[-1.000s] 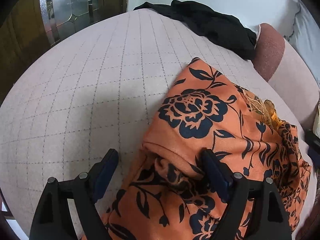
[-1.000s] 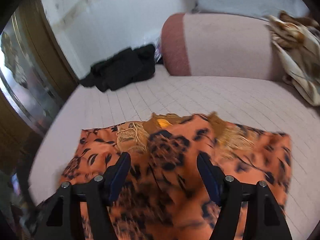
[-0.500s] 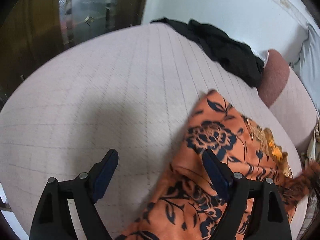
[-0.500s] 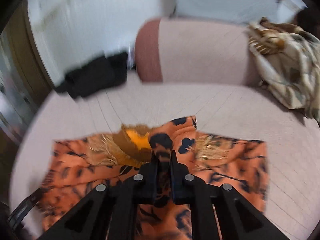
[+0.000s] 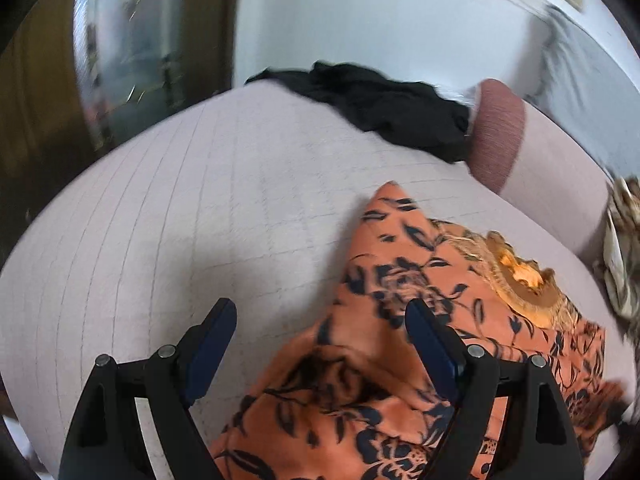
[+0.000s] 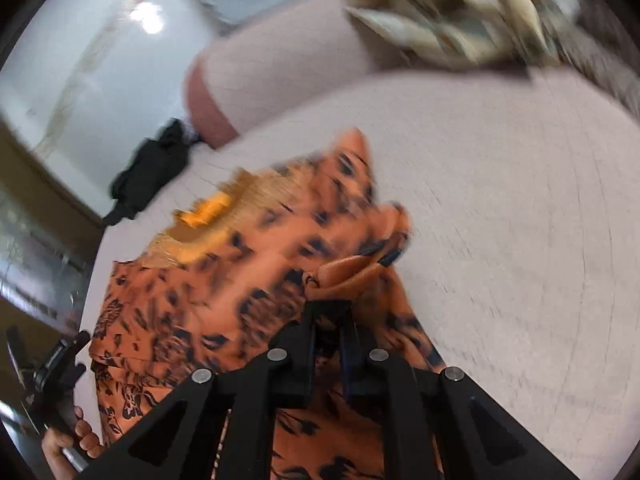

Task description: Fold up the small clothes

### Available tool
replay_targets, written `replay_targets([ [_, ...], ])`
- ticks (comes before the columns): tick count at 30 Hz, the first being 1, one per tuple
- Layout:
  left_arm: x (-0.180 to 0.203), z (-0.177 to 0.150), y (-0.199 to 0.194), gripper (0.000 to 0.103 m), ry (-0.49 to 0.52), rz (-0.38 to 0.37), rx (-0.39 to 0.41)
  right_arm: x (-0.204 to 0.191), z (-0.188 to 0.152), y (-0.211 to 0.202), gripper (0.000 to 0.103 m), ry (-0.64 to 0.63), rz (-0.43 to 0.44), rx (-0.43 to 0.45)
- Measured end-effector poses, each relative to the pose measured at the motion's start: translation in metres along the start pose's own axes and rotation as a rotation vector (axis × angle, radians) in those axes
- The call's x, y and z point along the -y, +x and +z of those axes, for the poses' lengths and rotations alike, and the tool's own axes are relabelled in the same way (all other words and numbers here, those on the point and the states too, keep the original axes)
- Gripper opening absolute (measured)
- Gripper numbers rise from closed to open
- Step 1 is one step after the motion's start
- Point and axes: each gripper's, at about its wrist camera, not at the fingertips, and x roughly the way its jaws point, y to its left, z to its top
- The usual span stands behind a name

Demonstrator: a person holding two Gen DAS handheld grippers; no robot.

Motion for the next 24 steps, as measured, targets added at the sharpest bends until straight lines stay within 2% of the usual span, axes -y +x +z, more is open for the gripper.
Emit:
replay_targets([
  [2, 0.009, 0.000, -0.002, 0.086, 0.040, 0.002, 0.039, -0.010, 0.005, -0.012, 0.010, -0.037, 0.062, 0.079],
  [3, 0.014, 0.001, 0.002, 0.086, 0.058, -0.003, 0.030, -0.015, 0.007, -0.017, 0.010, -0.063, 0.097, 0.123],
  [5, 0.021, -0.002, 0.016, 0.086, 0.096, 0.005, -0.031, -0.018, 0.008, -0.013, 0.010, -0.088, 0.076, 0.128],
  [7, 0.026, -0.013, 0.039, 0.087, 0.153, 0.074, -0.132, -0.002, 0.004, 0.010, 0.011, -0.077, -0.006, 0.030],
  [9, 0.024, -0.016, 0.048, 0.088, 0.143, 0.084, -0.163, 0.020, 0.000, 0.033, 0.015, 0.010, -0.065, -0.120],
  [10, 0.022, -0.014, 0.046, 0.088, 0.127, 0.079, -0.155, 0.031, 0.001, 0.033, 0.015, 0.071, -0.028, -0.153],
  [11, 0.021, -0.012, 0.044, 0.088, 0.121, 0.079, -0.151, 0.035, 0.005, 0.025, 0.019, 0.100, -0.012, -0.147],
  [13, 0.019, -0.009, 0.037, 0.088, 0.119, 0.097, -0.127, 0.038, 0.010, 0.007, 0.035, 0.097, -0.041, -0.100],
  [15, 0.015, -0.008, 0.031, 0.088, 0.111, 0.110, -0.101, 0.043, 0.014, -0.015, 0.065, 0.111, -0.090, -0.008],
  [16, 0.014, -0.006, 0.025, 0.088, 0.101, 0.095, -0.083, 0.044, 0.016, -0.028, 0.065, 0.122, -0.099, 0.060],
  [18, 0.013, -0.006, 0.016, 0.088, 0.096, 0.060, -0.062, 0.035, 0.017, -0.040, 0.064, 0.073, -0.062, 0.120],
  [19, 0.015, -0.006, 0.010, 0.088, 0.100, 0.030, -0.044, 0.030, 0.015, -0.040, 0.062, 0.045, -0.057, 0.127],
  [20, 0.018, -0.006, 0.006, 0.088, 0.109, 0.007, -0.030, 0.023, 0.014, -0.040, 0.055, 0.015, -0.057, 0.135],
  [21, 0.023, -0.007, 0.005, 0.088, 0.121, -0.009, -0.022, 0.016, 0.013, -0.038, 0.042, -0.021, -0.057, 0.135],
  [22, 0.027, -0.009, 0.004, 0.088, 0.138, -0.026, -0.018, 0.008, 0.010, -0.032, 0.036, -0.052, -0.056, 0.119],
  [24, 0.041, -0.015, 0.007, 0.088, 0.195, -0.043, -0.033, -0.002, 0.008, -0.016, 0.036, -0.058, -0.039, 0.078],
])
